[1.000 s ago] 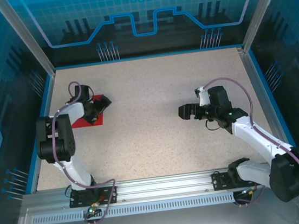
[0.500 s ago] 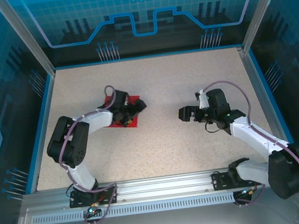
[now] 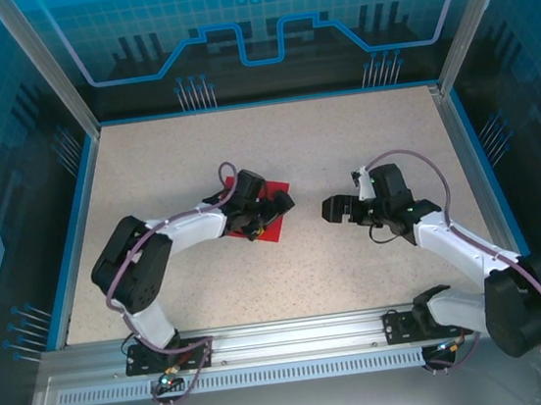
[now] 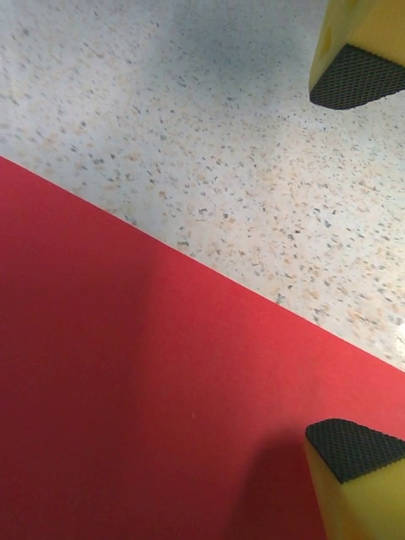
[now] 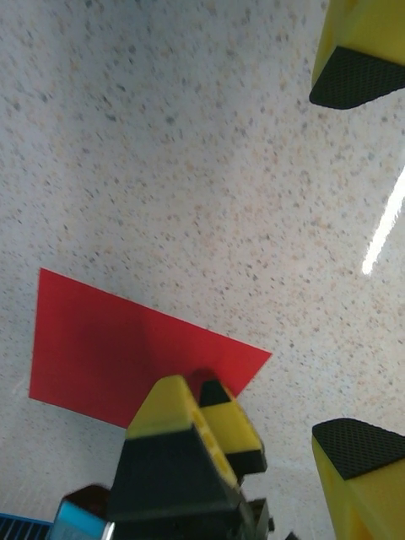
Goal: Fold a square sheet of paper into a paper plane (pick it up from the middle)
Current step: Move a square sheet of paper to the center of the table.
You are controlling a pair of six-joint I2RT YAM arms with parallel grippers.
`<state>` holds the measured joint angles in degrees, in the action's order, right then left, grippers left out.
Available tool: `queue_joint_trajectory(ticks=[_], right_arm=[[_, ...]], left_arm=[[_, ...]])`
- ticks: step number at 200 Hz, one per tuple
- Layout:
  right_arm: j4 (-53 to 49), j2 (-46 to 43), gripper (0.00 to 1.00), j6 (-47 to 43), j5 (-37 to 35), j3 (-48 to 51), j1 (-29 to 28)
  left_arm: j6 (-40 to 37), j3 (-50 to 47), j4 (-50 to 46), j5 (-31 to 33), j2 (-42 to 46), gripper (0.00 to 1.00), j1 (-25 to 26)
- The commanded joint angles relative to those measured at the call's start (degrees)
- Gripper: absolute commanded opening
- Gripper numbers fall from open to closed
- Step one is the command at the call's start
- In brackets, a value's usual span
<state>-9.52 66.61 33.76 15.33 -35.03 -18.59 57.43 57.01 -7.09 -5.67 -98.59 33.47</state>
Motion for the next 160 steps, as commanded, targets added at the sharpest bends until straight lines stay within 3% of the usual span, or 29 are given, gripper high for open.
queue_joint_trajectory(ticks=[1,40,65,92,116,160], right_arm=[[-0.25,2.7,0.95,2.94,-0.44,-3.31,-3.78],[-0.57,15.52,0.88,5.36,-4.44,-14.24,-14.29],[-6.19,26.81,0.81,9.5,-11.23,-25.41,-19.47],[-9.2,37.33,0.74,10.36,-10.93,-36.79,-23.6],[-13.55,44.83,0.72,10.35,-10.94,-46.39,-25.47],[-15.83,52.8,0.71,10.21,-8.7,-54.88,-25.65]], left_arm=[[-3.67,-0.51,-5.59,6.1,9.25,0.99,-1.88],[-9.74,-8.1,-10.82,15.37,25.37,0.99,-7.55],[-12.05,-13.9,-12.9,16.13,35.51,0.99,-12.78],[-18.27,-18.26,-14.7,17.07,44.36,0.99,-15.33],[-23.93,-18.54,-17.65,18.47,47.66,0.99,-16.15],[-26.88,-15.63,-21.86,19.08,48.12,0.98,-16.6]])
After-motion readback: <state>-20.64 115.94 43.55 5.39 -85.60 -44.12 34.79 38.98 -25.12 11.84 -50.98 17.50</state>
